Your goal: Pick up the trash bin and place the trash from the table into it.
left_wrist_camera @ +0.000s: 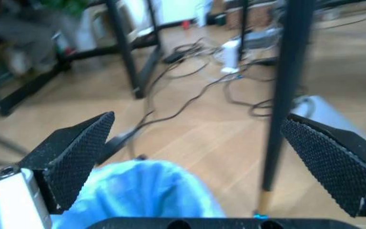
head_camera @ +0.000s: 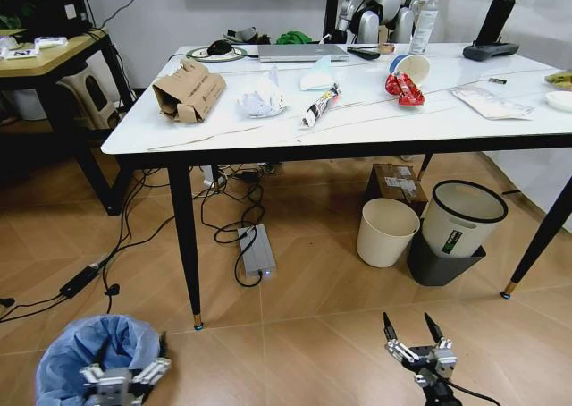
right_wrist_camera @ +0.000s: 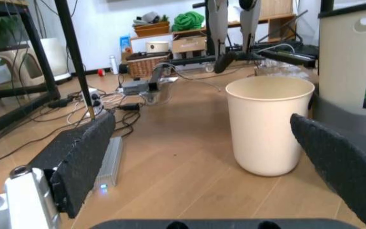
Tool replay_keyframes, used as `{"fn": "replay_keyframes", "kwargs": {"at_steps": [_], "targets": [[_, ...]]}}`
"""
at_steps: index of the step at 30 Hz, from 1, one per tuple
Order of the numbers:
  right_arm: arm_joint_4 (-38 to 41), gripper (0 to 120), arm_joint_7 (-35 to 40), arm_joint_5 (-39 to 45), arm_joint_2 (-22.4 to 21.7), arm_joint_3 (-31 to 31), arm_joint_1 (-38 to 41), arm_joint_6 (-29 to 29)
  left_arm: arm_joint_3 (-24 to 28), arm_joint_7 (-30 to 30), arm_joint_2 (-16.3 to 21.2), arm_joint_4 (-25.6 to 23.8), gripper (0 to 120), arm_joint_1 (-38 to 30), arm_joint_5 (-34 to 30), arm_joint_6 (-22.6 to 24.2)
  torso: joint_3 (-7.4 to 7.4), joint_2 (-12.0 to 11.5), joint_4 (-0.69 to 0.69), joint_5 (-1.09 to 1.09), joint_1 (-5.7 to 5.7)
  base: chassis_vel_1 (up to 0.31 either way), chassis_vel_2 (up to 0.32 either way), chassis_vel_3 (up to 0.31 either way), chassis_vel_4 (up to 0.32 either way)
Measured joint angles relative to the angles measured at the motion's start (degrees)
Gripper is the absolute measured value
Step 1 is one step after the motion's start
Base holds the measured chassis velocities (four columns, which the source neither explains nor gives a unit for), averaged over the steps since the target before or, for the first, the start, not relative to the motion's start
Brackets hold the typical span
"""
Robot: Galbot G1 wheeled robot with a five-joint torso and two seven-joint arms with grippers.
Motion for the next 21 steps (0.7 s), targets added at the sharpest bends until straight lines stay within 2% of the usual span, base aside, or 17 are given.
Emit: {"fn": "replay_keyframes", "kwargs": {"at_steps": [2,6,10,14,21], "targets": [[-1.28,100,-0.05,0.26,-0.20,-0.13,0.48,0.26,-2.37,-0.23,0.29,-0.92,100,-0.51,-2.41,3.29,0.03,0.05,0.00,0.00,0.01,0.000,0.000,0.000,0.000],[-2.59,100,-0.09,0.75,-0.60,-0.28,1.12,0.49,-4.72,-0.16,0.14,-1.96,100,-0.30,-2.75,4.88,0.07,0.11,-0.01,0.00,0.03,0.000,0.000,0.000,0.000],[-3.03,100,-0.12,0.94,-0.78,-0.49,1.62,0.53,-5.07,-0.08,-0.57,-2.20,100,1.37,-2.74,3.72,0.10,0.15,0.01,0.01,0.04,0.000,0.000,0.000,0.000],[-2.92,100,-0.12,1.08,-0.69,-0.91,2.26,-0.10,-7.64,-0.24,-1.52,1.67,100,1.81,-3.44,-0.06,0.14,0.20,0.00,-0.03,0.05,0.000,0.000,0.000,0.000],[-3.82,100,-0.12,1.06,-0.04,-2.05,3.42,-0.46,-12.76,-0.25,-1.06,5.46,100,1.49,-7.33,-0.48,0.17,0.23,0.01,-0.01,0.06,0.000,0.000,0.000,0.000]]}}
